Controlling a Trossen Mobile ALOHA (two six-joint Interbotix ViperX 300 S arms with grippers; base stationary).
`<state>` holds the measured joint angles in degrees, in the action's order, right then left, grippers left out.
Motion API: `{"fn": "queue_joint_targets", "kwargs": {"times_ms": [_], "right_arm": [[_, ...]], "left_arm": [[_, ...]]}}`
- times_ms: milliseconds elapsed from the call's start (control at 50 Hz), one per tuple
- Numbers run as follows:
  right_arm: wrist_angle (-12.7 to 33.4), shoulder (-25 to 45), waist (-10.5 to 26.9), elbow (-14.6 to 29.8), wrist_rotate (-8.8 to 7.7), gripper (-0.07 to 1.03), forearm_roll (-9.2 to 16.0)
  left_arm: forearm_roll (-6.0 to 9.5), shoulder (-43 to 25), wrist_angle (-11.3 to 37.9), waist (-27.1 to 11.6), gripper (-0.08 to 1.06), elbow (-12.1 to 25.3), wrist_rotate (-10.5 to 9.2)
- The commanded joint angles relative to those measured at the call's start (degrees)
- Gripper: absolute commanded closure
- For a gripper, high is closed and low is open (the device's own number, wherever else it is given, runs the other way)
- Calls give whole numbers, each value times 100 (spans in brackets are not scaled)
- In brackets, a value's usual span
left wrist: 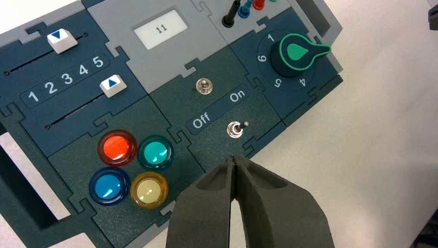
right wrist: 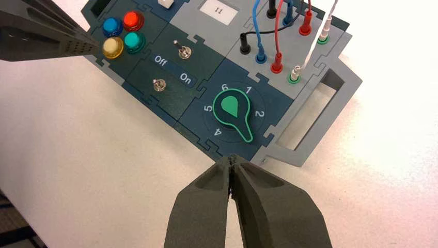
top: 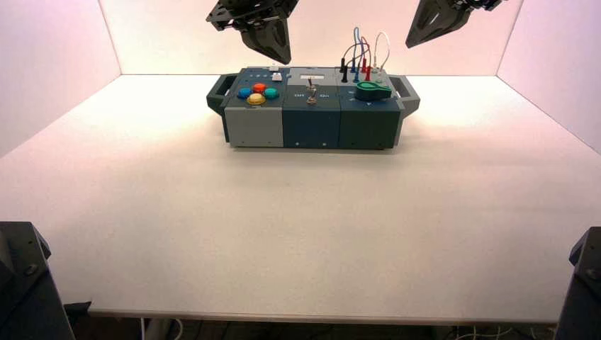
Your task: Move the left gripper to the right.
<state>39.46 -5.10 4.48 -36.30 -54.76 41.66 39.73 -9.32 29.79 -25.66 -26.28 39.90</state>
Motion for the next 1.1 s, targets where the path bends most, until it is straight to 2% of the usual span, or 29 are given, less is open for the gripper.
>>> {"fn": "queue_joint_targets", "kwargs": {"times_ms": [20,600,780,900,1100], "right_arm": [[-18,-176,-9,97,-44,98,26],[-18,-343,-9,88,-44,98,26],[-18,-325,-9,53,-44,98,35],[-9,-325,-9,53,-35,98,26],[35,-299,-9,62,-35,98,35]], "left_arm": [[26,167,-26,-26,101,53,0],[26,35,-44,-26,101,114,9],[0,26,-88,9,101,35,26],[-9,26,-88,123,101,-26,123],[-26,62,35,519,101,-97,149]]}}
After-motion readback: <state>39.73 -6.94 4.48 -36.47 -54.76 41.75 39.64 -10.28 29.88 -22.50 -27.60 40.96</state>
